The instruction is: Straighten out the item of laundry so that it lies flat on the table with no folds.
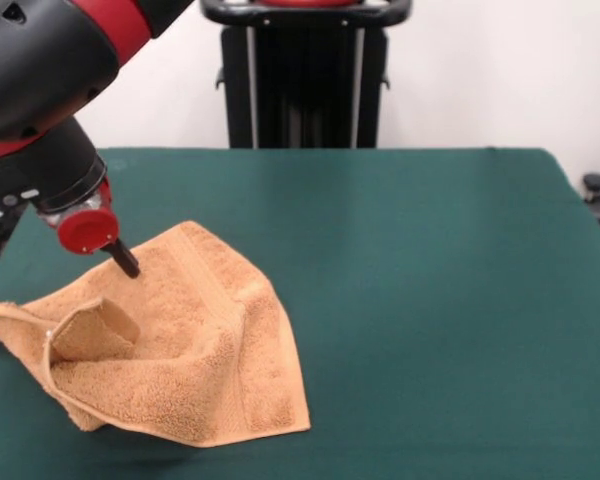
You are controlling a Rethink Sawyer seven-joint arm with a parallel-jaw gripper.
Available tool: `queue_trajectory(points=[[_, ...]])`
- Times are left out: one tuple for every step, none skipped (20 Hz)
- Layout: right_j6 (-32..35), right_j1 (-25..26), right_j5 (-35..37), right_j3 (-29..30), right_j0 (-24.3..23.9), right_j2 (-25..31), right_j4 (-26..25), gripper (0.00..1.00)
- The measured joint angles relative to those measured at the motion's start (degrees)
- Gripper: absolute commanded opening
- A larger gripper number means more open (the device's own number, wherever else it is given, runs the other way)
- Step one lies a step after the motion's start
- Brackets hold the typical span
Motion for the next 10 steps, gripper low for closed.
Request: queue_trajectory(points=[[0.0,0.1,0.0,0.1,0.0,0.0,0.0,0.0],[0.0,0.3,0.0,0.2,0.0,0.0,0.0,0.0],[0.0,0.5,0.0,0.3,0.0,0.0,0.0,0.0],[0.0,0.9,0.0,0.4,0.0,0.0,0.0,0.0],[0.0,1.2,0.0,0.5,0.0,0.0,0.0,0.0],[0.0,1.6,0.0,0.6,0.0,0.0,0.0,0.0],[0.0,2.0,0.0,0.7,0.0,0.0,0.0,0.0],[0.0,2.2,0.0,0.7,0.0,0.0,0.0,0.0],[0.0,2.5,0.0,0.9,0.1,0.0,-0.1,0.0],[0.0,2.9,0.0,1.1,0.2,0.0,-0.2,0.0]])
